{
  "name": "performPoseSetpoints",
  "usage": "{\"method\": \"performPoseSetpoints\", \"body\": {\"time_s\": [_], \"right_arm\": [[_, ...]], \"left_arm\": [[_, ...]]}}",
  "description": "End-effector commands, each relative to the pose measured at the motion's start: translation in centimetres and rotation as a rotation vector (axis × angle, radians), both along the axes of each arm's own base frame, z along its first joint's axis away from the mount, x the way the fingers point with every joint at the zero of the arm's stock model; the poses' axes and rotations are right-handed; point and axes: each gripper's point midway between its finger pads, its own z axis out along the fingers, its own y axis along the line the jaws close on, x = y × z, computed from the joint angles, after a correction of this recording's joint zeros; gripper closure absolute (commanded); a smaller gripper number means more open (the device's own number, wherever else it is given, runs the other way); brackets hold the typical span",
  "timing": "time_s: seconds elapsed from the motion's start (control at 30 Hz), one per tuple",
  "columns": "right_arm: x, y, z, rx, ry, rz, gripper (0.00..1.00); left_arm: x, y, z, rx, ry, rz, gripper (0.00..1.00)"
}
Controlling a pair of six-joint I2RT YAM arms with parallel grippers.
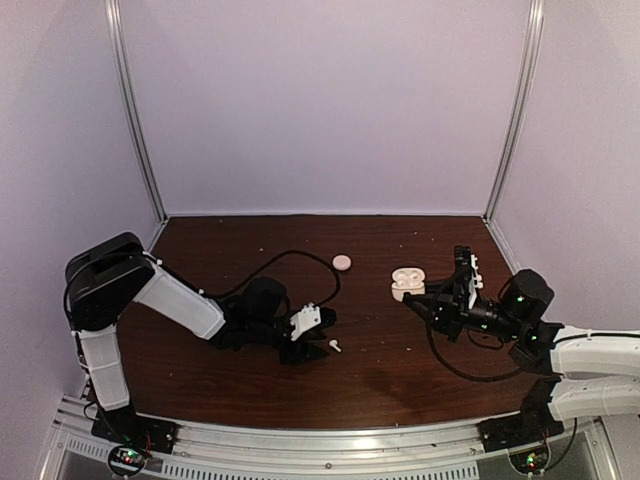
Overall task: Insert the wireless bluetooth earbuds into the charging case
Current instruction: Pick up the right earbud from the center of the board.
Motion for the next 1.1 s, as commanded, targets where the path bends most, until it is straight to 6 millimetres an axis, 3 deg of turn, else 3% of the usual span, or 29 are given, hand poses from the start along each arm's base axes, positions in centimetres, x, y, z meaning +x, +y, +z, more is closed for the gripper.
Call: {"method": "performPoseSetpoints", "body": {"time_s": [0.0,0.37,0.87,1.07], "right_arm": [[-0.2,-0.2,0.8,0.02,-0.029,-0.002,1.0],[-0.1,-0.3,1.0,0.021,-0.028,-0.011,1.0],[-0.1,-0.3,1.0,0.02,-0.029,-0.017,1.0],[-0.2,-0.3,0.9,0.02,-0.028,-0.014,1.0]], "left_arm": [[0.8,-1.1,0.7,-0.089,-0.028,-0.079,0.54],[1.3,-1.6,-1.1,-0.09,-0.019,-0.133,0.56],[2.6,-2.1,-2.0,-0.066,-0.022,-0.096,0.69],[2.0,-1.4,-2.2,-0.061,-0.002,-0.088,0.64]]}}
